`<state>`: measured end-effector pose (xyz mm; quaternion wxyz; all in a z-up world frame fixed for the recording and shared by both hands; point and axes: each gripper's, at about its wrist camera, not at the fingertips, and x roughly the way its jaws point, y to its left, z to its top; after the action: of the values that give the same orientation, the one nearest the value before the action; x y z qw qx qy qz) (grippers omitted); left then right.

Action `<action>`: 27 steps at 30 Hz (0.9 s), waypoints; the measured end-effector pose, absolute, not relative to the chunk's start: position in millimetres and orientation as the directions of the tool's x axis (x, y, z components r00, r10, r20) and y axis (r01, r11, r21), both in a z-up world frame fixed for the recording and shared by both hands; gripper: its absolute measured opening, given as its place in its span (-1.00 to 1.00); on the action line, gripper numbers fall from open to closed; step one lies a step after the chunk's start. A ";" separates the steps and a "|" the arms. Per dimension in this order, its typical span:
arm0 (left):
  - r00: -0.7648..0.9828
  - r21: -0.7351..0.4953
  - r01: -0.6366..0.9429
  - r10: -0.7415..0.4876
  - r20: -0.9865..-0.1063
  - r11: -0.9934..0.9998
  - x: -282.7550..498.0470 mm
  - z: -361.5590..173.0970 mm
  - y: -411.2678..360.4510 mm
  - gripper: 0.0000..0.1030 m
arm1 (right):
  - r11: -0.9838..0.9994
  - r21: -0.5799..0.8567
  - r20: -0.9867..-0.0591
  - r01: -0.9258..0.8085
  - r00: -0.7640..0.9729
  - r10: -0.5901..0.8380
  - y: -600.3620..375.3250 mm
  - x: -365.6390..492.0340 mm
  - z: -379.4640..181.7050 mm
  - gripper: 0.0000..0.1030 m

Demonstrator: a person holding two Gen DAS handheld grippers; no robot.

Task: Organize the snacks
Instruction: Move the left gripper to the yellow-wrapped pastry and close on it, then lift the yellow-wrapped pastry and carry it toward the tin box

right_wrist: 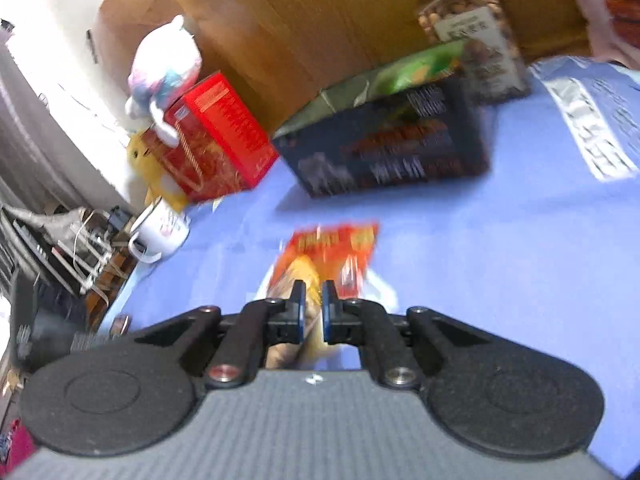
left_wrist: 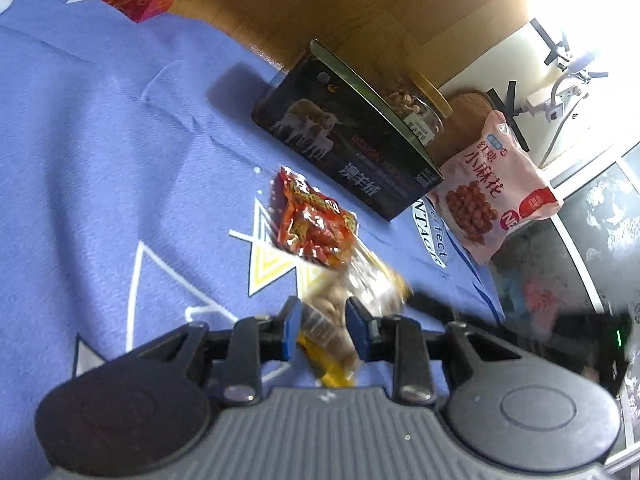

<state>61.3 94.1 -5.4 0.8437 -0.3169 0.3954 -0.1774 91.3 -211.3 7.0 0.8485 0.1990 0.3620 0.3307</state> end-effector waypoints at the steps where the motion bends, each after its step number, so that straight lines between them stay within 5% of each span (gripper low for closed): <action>1: 0.625 -0.674 0.051 -0.550 -0.554 0.737 60.0 -4.8 93.4 -0.50 | 0.697 0.580 -0.486 -0.421 0.507 0.711 -214.7 77.4 4.3 -0.80; 10: 0.600 -0.665 0.083 -0.570 -0.561 0.742 37.5 -1.2 86.4 -0.34 | 0.655 0.676 -0.458 -0.338 0.504 0.732 -242.1 14.3 -18.7 -0.66; 14: 0.590 -0.703 0.072 -0.599 -0.542 0.707 23.4 -2.7 100.3 -0.09 | 0.626 0.718 -0.437 -0.305 0.504 0.745 -248.4 17.6 -18.6 -0.56; 19: 0.511 -0.784 0.063 -0.695 -0.506 0.617 22.6 -17.5 99.2 -0.09 | 0.614 0.738 -0.438 -0.280 0.492 0.752 -248.8 19.4 -26.7 -0.42; 24: 0.490 -0.805 0.054 -0.718 -0.494 0.591 37.8 -30.5 85.1 -0.57 | 0.573 0.773 -0.418 -0.271 0.462 0.782 -244.5 25.5 -32.4 -0.48; 27: 0.501 -0.797 0.062 -0.709 -0.496 0.601 38.6 -30.3 80.7 -0.59 | 0.588 0.757 -0.424 -0.286 0.469 0.774 -239.4 25.6 -31.0 -0.58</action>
<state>38.6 80.7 -30.3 0.7821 -0.3724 0.4347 -0.2464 25.6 -239.4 -31.0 0.7991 0.3099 0.3941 0.3317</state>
